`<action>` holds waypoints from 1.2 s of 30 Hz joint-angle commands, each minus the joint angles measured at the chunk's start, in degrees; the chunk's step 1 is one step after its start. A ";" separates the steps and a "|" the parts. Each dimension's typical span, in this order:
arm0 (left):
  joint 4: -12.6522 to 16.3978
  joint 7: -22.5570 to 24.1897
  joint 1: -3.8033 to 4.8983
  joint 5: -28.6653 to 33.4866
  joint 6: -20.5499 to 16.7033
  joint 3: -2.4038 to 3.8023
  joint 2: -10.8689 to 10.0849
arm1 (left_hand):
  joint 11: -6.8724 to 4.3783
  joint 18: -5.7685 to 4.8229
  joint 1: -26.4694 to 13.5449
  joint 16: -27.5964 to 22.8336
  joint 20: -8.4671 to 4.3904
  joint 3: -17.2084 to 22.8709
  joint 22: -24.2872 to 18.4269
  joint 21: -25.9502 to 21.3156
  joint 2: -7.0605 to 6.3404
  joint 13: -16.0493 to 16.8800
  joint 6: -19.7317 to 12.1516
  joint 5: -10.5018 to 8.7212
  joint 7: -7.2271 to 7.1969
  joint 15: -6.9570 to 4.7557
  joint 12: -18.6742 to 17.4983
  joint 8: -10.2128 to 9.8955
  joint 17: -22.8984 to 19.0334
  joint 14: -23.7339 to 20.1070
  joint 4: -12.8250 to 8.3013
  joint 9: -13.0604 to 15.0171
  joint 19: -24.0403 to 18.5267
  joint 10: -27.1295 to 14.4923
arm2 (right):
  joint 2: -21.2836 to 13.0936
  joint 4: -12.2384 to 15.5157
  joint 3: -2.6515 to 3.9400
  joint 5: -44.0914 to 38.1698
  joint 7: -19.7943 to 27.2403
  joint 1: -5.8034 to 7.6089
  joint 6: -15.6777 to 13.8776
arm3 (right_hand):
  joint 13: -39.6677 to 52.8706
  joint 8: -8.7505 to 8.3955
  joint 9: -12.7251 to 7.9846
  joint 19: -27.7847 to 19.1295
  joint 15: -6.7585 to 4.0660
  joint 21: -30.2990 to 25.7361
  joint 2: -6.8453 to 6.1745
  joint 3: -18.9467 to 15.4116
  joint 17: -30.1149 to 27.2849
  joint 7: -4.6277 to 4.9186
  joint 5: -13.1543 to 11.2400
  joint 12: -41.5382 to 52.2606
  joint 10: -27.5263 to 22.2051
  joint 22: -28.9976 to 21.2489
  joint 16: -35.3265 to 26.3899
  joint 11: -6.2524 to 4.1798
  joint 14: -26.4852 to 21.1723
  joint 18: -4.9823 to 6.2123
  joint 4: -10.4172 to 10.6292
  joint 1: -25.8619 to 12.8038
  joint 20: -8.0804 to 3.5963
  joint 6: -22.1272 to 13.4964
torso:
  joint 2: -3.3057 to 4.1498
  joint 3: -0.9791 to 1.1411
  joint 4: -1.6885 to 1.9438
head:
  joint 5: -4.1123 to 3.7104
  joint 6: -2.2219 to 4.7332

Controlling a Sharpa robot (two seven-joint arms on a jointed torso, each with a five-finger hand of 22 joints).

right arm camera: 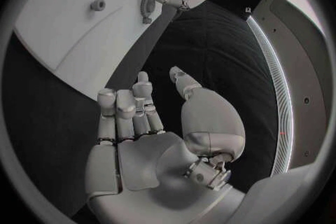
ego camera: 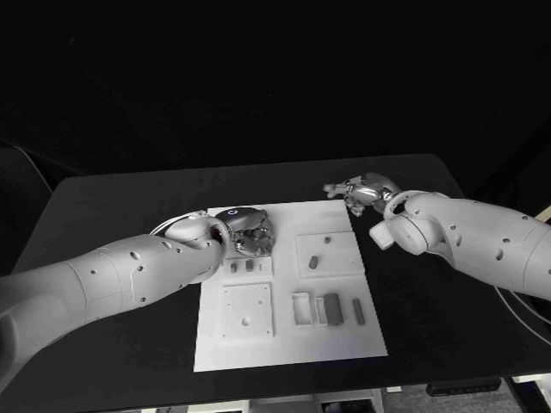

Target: Assemble the parts on the task board

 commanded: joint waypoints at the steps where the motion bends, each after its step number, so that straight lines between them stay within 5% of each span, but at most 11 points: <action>1: -0.04 -0.18 -0.24 -0.36 0.59 -0.12 0.14 | -0.52 5.21 0.07 10.12 -0.16 0.49 0.12 8.67 0.66 0.09 2.14 0.34 1.72 -0.07 -0.15 0.48 20.79 15.47 -0.08 0.17 0.38 -0.11 | 0.04 0.14 0.03 -0.40 0.74 0.01 0.13 | -0.06 0.24 0.07 0.51 -0.09 8.08 0.29 0.22 -0.10 0.30 0.06 0.04 0.52 0.08 -0.38 -0.04 0.30 2.01 -0.09 0.18 -0.04 0.05 | 0.00 -0.02 0.01 | 0.02 -0.03; 22: 0.65 2.22 -0.37 1.36 -3.68 0.02 -0.88 | -0.66 5.21 -0.02 10.16 -0.17 1.56 0.59 8.55 0.96 0.18 4.81 0.45 2.20 -0.08 -0.26 1.44 21.28 15.79 0.31 0.53 0.37 -0.17 | 0.13 0.04 0.03 -0.27 0.96 0.00 -0.26 | -0.12 0.27 0.08 0.62 -0.13 8.12 0.25 0.20 -0.15 0.30 0.06 0.03 0.65 0.10 -0.41 -0.08 0.48 2.03 -0.09 0.16 -0.05 0.09 | -0.01 -0.01 -0.02 | 0.15 -0.08; 32: 2.96 1.89 -0.35 3.44 -3.31 0.55 -2.53 | -0.67 5.21 -0.05 10.16 -0.17 1.62 0.61 8.55 0.99 0.19 4.91 0.44 2.20 -0.08 -0.26 1.46 21.31 15.81 0.35 0.54 0.37 -0.16 | 0.13 -0.19 0.03 -0.26 1.01 0.00 -0.21 | -0.13 0.28 0.08 0.66 -0.15 8.14 0.24 0.19 -0.16 0.30 0.05 0.03 0.69 0.11 -0.42 -0.09 0.53 2.04 -0.09 0.15 -0.05 0.11 | -0.03 -0.03 0.00 | 0.19 0.04; 36: 4.01 1.40 -0.34 3.40 -2.77 1.28 -3.33 | -0.67 5.21 -0.06 10.17 -0.17 1.64 0.62 8.55 1.02 0.19 4.94 0.43 2.20 -0.08 -0.26 1.47 21.36 15.85 0.36 0.54 0.38 -0.15 | 0.09 -0.24 0.03 -0.24 1.00 0.00 -0.15 | -0.14 0.28 0.08 0.68 -0.15 8.14 0.24 0.19 -0.17 0.30 0.05 0.03 0.70 0.11 -0.42 -0.10 0.56 2.05 -0.09 0.14 -0.05 0.11 | -0.02 -0.03 0.05 | 0.20 0.04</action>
